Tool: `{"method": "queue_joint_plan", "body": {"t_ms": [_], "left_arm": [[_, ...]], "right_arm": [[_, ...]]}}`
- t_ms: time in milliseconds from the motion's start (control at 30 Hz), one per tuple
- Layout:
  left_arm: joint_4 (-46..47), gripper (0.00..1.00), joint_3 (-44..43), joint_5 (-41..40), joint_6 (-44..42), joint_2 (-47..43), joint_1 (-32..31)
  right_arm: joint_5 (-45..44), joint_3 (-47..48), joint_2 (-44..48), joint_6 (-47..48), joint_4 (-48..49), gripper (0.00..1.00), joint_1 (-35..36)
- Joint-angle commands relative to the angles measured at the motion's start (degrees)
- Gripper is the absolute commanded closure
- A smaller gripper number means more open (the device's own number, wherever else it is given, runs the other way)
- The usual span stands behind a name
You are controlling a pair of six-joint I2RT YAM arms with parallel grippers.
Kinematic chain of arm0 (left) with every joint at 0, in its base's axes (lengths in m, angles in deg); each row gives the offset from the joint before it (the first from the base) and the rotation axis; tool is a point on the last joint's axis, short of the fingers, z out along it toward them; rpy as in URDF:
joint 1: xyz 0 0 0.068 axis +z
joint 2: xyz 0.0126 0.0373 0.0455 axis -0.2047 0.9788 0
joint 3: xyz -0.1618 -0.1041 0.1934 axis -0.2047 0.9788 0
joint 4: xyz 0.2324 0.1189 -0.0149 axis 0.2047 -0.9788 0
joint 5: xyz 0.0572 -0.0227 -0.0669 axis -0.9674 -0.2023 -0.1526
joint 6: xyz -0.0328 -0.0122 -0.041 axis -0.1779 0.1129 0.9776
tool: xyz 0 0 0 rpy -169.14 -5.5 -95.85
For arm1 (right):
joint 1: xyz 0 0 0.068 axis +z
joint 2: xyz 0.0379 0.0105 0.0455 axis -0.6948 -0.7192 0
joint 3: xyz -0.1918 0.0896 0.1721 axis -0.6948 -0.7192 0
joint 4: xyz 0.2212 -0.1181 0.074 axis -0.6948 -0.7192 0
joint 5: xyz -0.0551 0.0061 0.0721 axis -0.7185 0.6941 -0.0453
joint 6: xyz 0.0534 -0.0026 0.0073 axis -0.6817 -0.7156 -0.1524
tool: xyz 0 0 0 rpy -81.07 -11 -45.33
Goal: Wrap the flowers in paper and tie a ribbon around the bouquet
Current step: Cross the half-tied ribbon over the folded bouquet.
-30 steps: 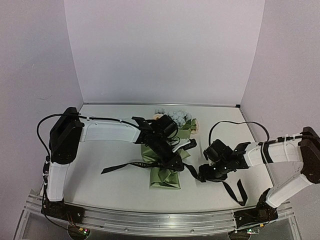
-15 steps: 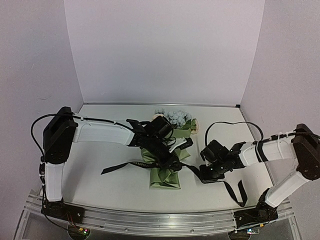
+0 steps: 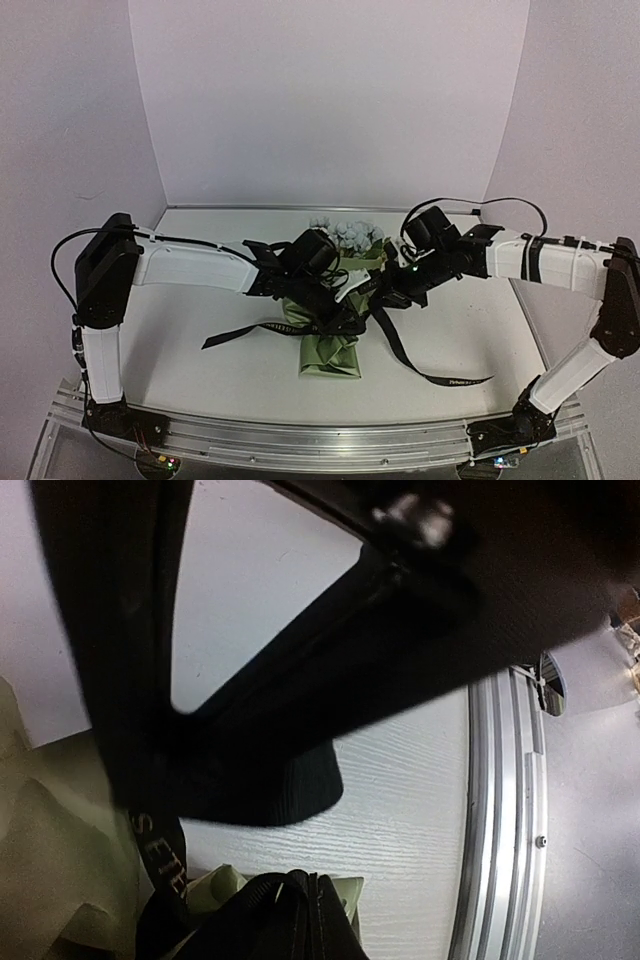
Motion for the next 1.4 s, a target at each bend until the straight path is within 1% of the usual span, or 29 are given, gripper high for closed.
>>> {"method": "queue_joint_plan", "body": {"t_ms": [0, 67, 133, 267, 333, 400, 467, 567, 667, 800, 967, 1100, 1300, 1367], "left_arm": [[4.76, 1.0, -0.39, 1.53, -3.27, -0.49, -0.06], [5.44, 0.99, -0.6, 1.44, -3.1, 0.23, -0.07], [5.91, 0.97, -1.24, 0.89, -2.35, 1.05, -0.06], [7.22, 0.85, -2.44, 0.17, -0.22, 2.82, -0.06], [9.09, 0.83, -2.1, 0.06, 1.26, 2.79, -0.08], [10.95, 0.79, -1.26, -0.49, 2.58, 2.25, -0.06], [12.56, 0.74, -0.02, -1.08, 3.9, 0.93, -0.06], [15.0, 0.62, 2.8, -1.45, 6.2, -1.91, 0.03], [16.59, 0.54, 4.02, -0.97, 7.0, -3.63, 0.17], [16.88, 0.52, 5.86, 0.2, 8.21, -5.11, 0.63], [19.48, 0.47, 8.55, 2.37, 10.02, -7.5, 0.9], [19.25, 0.43, 7.86, 4.22, 10.47, -6.19, 1.08], [17.18, 0.41, 6.02, 7.41, 9.89, -3.93, 1.08], [16.33, 0.45, 5.56, 8.3, 9.58, -3.21, 1.07]], "right_arm": [[7.6, 5.08, -2.84, -3.79, -4.64, 1.0, -1.71], [9.26, 6.21, -3.79, -5.38, -4.69, 1.0, -2.29], [10.47, 6.79, -4.24, -6.26, -4.81, 1.0, -2.49], [10.87, 5.58, -3.24, -7.88, -5.04, 1.0, -2.49], [10.99, 4.96, -2.74, -8.78, -5.04, 1.0, -2.49], [10.66, 4.44, -2.36, -9.66, -4.99, 1.0, -2.49], [10.43, 4.25, -2.18, -10.45, -4.95, 1.0, -2.49], [9.77, 3.95, -2.24, -11.99, -4.78, 1.0, -2.49], [9.36, 3.85, -2.61, -13.61, -4.6, 1.0, -2.48], [8.87, 3.82, -2.96, -15.35, -4.3, 1.0, -2.47], [8.08, 3.29, -3.13, -17.64, -3.49, 1.0, -2.47], [7.25, 3.05, -2.91, -18.42, -3.47, 1.0, -2.44], [4.65, 1.51, -2.32, -17.63, -4.55, 1.0, -2.49], [3.37, 1.58, -2.4, -16.47, -5.81, 1.0, -2.49]]}}
